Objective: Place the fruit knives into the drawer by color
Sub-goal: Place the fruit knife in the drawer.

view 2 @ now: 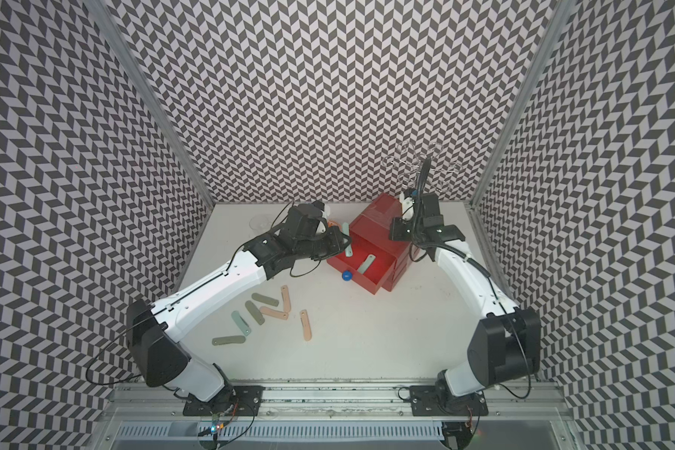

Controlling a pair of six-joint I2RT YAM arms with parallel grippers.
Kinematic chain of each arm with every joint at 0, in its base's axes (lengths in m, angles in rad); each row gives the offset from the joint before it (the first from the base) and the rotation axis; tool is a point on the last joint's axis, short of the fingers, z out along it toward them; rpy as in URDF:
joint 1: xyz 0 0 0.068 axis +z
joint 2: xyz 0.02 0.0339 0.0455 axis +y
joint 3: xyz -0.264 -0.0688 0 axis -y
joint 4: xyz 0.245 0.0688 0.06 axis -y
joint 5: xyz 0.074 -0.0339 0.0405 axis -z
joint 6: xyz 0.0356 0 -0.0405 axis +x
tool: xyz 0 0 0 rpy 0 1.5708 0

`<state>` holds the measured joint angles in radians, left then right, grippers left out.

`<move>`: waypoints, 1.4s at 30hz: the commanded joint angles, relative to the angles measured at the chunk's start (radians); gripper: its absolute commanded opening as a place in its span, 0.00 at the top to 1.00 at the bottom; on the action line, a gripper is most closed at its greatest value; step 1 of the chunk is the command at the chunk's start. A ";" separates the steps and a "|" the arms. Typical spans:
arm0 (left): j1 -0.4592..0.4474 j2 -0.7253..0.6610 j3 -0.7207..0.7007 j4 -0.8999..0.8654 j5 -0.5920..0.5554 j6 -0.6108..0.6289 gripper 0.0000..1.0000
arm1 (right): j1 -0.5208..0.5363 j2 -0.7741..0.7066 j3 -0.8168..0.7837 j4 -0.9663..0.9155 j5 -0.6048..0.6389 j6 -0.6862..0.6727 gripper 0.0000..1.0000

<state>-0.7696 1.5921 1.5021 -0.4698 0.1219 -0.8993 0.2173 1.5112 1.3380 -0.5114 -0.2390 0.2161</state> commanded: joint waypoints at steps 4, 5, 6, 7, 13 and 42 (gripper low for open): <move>-0.015 0.033 0.009 0.040 0.002 -0.019 1.00 | -0.002 0.015 -0.045 -0.096 0.000 -0.005 0.99; -0.016 0.037 0.005 0.044 0.003 -0.020 1.00 | -0.002 0.017 -0.046 -0.096 -0.001 -0.005 0.99; -0.018 0.042 0.001 0.046 0.003 -0.020 1.00 | -0.001 0.018 -0.046 -0.096 0.000 -0.004 0.99; -0.020 0.046 0.001 0.046 0.002 -0.020 1.00 | -0.002 0.018 -0.045 -0.096 0.000 -0.003 0.99; -0.022 0.074 -0.005 0.055 0.011 -0.018 1.00 | -0.002 0.019 -0.043 -0.097 0.000 -0.003 0.99; -0.026 0.130 0.027 0.033 0.021 -0.007 0.86 | -0.001 0.021 -0.044 -0.092 0.003 -0.004 0.99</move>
<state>-0.7860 1.7103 1.5017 -0.4416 0.1368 -0.9142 0.2173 1.5112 1.3319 -0.5003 -0.2405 0.2165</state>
